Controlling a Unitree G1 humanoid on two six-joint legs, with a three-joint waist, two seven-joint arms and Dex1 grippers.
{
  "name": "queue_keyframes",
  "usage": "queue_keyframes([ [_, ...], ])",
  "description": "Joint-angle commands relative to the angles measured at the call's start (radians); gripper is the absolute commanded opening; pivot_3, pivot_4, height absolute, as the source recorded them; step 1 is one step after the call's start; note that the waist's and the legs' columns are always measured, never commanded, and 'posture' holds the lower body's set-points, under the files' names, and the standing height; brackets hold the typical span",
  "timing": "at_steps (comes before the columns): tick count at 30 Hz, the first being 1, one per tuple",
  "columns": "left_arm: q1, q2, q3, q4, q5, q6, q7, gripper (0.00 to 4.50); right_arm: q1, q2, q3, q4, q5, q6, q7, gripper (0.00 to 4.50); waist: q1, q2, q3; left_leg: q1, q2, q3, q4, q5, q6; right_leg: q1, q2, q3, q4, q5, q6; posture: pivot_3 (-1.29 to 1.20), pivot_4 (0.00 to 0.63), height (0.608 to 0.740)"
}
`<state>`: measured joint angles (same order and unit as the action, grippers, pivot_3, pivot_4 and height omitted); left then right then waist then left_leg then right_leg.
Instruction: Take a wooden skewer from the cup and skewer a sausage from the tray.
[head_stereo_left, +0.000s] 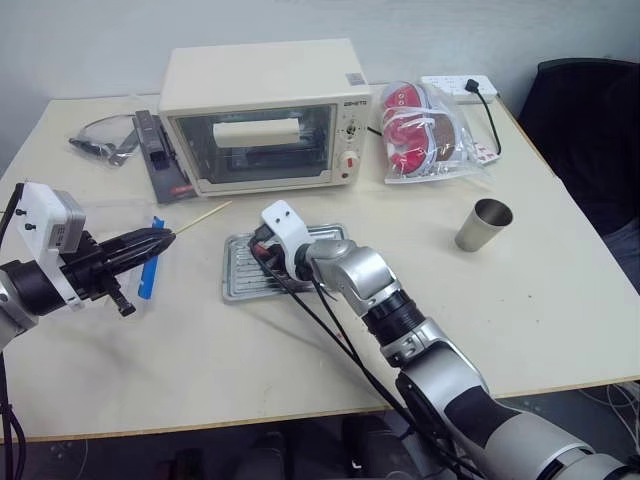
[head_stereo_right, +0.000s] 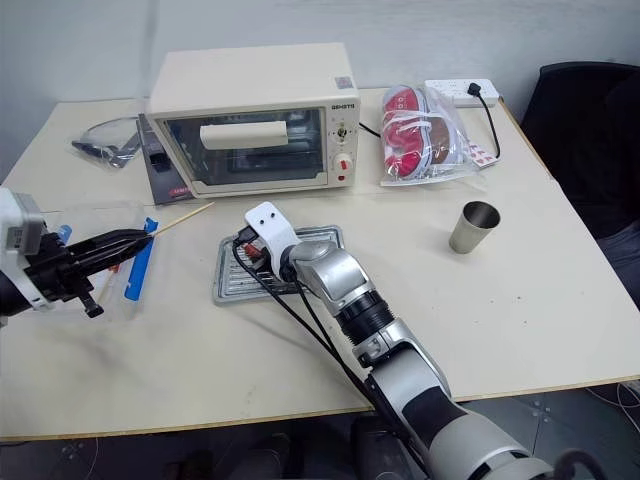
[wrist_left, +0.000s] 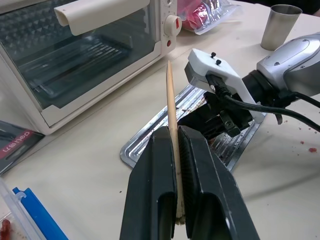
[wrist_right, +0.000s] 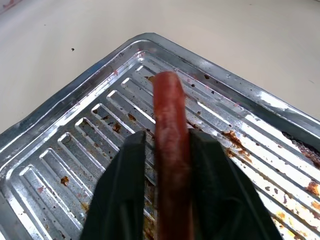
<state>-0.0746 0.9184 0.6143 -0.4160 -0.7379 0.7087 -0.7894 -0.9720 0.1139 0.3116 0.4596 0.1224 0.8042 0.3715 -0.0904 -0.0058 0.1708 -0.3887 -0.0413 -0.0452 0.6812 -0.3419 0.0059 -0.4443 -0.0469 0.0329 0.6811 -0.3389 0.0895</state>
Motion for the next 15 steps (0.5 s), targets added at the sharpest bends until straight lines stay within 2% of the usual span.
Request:
queue_keyframes([
  [1, -0.016, 0.018, 0.012, -0.001, 0.006, -0.023, 0.0, 0.0, 0.013, 0.027, 0.014, -0.012, -0.012, 0.002, 0.011, 1.07, 0.0, 0.0, 0.0, 0.0, 0.0, 0.0, 0.0, 0.0, 0.0, 0.0, 0.0, 0.0, 0.0, 0.0, 0.0, 0.0, 0.15, 0.74],
  [11, -0.033, 0.021, -0.003, 0.009, 0.011, -0.026, -0.005, 0.0, 0.013, -0.011, 0.016, -0.095, -0.022, 0.007, 0.061, 1.07, 0.001, 0.0, 0.0, 0.0, 0.0, 0.0, 0.0, 0.0, 0.0, 0.0, 0.0, 0.0, 0.0, 0.0, 0.0, 0.0, 0.15, 0.74],
  [15, -0.047, 0.023, -0.008, 0.021, 0.015, -0.03, -0.007, 0.0, 0.026, -0.016, 0.029, -0.065, -0.042, -0.014, 0.068, 1.07, 0.0, 0.0, 0.0, 0.0, 0.0, 0.0, 0.0, 0.0, 0.0, 0.0, 0.0, 0.0, 0.0, 0.0, 0.0, 0.0, 0.15, 0.74],
])
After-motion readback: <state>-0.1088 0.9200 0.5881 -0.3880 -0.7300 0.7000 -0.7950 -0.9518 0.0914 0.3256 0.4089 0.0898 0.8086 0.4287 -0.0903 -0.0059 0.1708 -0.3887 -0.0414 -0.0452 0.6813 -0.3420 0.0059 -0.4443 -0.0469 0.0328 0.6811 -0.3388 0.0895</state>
